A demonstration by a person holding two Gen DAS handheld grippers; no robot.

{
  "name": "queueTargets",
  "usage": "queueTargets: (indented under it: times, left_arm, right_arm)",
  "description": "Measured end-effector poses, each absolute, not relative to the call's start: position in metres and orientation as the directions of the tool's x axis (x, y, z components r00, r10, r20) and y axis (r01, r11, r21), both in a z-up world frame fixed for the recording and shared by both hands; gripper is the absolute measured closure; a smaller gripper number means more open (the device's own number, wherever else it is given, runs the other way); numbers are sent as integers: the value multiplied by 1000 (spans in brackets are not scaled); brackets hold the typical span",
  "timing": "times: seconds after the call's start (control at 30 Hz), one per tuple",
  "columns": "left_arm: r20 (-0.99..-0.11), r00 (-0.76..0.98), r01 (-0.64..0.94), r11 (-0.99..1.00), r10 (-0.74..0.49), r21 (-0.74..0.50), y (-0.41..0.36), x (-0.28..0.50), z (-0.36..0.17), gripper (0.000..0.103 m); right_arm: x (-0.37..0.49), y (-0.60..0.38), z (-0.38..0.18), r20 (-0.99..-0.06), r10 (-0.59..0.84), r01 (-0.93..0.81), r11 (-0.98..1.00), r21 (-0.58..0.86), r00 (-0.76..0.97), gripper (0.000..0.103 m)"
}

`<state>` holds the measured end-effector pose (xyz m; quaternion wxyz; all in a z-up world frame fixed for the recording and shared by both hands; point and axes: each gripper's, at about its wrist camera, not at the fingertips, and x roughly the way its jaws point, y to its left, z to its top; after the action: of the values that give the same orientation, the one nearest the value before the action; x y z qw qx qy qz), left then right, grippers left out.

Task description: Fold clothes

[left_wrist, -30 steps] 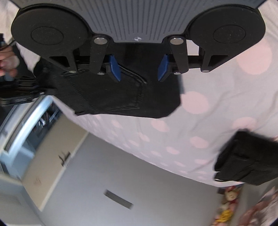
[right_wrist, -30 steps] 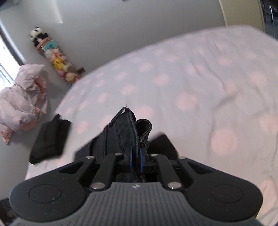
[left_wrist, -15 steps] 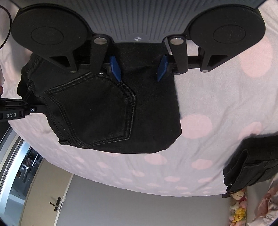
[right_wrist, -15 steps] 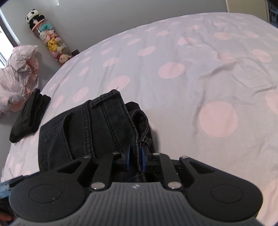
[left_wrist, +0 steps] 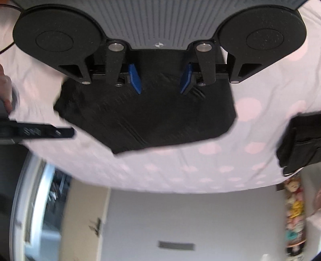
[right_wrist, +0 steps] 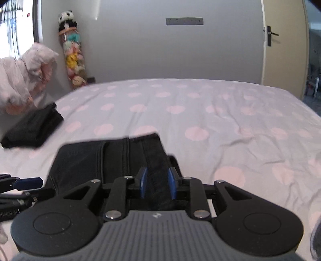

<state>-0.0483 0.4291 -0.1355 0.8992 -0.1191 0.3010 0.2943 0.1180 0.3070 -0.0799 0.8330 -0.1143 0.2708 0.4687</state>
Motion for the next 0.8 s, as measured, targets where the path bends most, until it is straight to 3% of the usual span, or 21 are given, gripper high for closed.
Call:
queueTargets:
  times: [0.23, 0.43, 0.67, 0.8]
  left_arm:
    - [-695, 581, -571, 820, 424, 23, 429, -34, -160, 59]
    - [-698, 575, -559, 828, 427, 46, 427, -33, -159, 59]
    - [-624, 629, -616, 787, 464, -36, 439, -54, -132, 58]
    - [-624, 601, -690, 719, 499, -89, 462, -68, -125, 57]
  right_arm:
    - [119, 305, -135, -617, 645, -781, 620, 77, 451, 80]
    - [124, 304, -148, -608, 654, -786, 613, 79, 449, 80]
    - [114, 316, -128, -624, 614, -802, 597, -32, 482, 80]
    - [103, 328, -91, -582, 667, -837, 546, -42, 464, 78]
